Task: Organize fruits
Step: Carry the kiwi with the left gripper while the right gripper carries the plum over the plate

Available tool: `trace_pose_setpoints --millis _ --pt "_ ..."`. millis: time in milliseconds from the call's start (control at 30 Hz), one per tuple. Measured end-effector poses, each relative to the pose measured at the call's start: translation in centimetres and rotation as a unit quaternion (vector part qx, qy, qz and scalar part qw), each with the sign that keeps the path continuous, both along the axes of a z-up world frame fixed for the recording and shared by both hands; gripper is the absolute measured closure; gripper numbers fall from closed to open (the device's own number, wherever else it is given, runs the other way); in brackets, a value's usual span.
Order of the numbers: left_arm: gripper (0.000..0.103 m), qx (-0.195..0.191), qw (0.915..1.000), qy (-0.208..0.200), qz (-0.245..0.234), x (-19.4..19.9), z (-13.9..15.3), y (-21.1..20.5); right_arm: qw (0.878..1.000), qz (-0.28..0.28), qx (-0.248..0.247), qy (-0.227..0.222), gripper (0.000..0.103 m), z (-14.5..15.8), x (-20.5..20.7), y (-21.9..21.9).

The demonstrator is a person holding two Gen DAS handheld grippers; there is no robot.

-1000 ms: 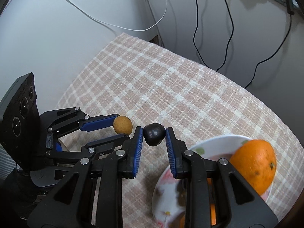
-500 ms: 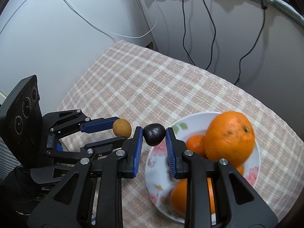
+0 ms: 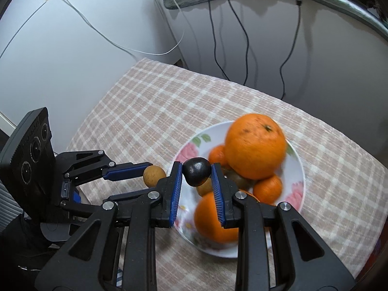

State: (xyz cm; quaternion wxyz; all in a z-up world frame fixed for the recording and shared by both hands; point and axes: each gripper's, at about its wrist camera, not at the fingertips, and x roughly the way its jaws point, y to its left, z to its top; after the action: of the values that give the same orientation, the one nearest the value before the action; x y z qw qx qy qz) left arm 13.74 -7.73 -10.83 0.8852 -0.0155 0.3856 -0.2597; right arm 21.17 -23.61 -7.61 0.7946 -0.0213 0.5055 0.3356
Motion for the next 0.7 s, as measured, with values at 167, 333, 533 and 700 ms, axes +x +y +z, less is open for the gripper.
trace_pose_setpoints --millis 167,333,533,700 --pt "0.077 0.002 1.0 0.003 -0.009 -0.2 -0.2 -1.1 1.0 -0.012 0.0 -0.002 0.077 -0.3 -0.2 -1.7" --pt "0.077 0.006 0.9998 0.004 -0.016 -0.5 -0.4 -2.0 1.0 -0.019 0.002 -0.001 0.077 -0.7 0.0 -2.3" --pt "0.077 0.011 0.9998 0.006 -0.015 -0.4 -0.6 -2.1 1.0 -0.019 0.001 0.0 0.077 -0.9 0.1 -2.4" --pt "0.077 0.016 0.9998 0.005 -0.014 -0.5 -0.6 -2.2 1.0 -0.02 0.002 0.0 0.077 -0.8 0.1 -2.3"
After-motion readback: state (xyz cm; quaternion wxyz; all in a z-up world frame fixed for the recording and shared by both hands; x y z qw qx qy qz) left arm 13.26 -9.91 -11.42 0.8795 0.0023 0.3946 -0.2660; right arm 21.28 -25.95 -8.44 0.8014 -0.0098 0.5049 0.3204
